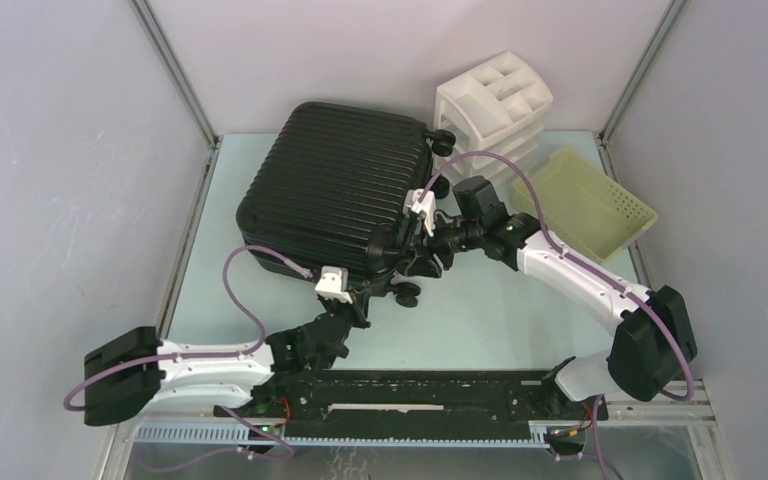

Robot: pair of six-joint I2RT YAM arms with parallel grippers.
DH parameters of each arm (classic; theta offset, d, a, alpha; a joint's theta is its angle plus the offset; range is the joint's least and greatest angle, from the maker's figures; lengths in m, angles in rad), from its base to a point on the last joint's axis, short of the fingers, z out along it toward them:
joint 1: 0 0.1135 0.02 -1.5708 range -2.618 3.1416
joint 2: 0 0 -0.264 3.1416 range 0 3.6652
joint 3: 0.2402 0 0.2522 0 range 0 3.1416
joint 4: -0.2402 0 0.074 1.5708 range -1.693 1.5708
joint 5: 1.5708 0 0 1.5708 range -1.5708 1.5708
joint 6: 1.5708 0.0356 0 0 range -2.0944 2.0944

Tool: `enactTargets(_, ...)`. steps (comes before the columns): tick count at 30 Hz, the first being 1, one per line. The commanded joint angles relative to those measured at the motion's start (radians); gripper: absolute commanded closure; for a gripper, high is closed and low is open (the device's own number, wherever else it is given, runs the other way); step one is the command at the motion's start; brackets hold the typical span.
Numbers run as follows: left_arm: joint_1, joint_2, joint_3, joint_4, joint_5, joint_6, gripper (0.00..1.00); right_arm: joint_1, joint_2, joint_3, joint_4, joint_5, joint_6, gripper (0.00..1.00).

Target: Open, take out, and arrange the luggage

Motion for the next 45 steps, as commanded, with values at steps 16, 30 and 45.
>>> enactTargets(16,0.064,-0.336,0.078,-0.551,0.146,0.080,1.00,-0.152,-0.135,-0.023,-0.277,0.019,-0.287,1.00)
enactTargets(30,0.064,-0.352,0.187,-0.727,0.224,0.207,1.00,-0.389,-0.191,-0.024,-0.469,-0.088,-0.556,1.00)
enactTargets(45,0.064,-0.457,0.220,-0.968,0.201,0.089,1.00,-0.610,-0.186,-0.032,-0.614,-0.142,-0.794,1.00)
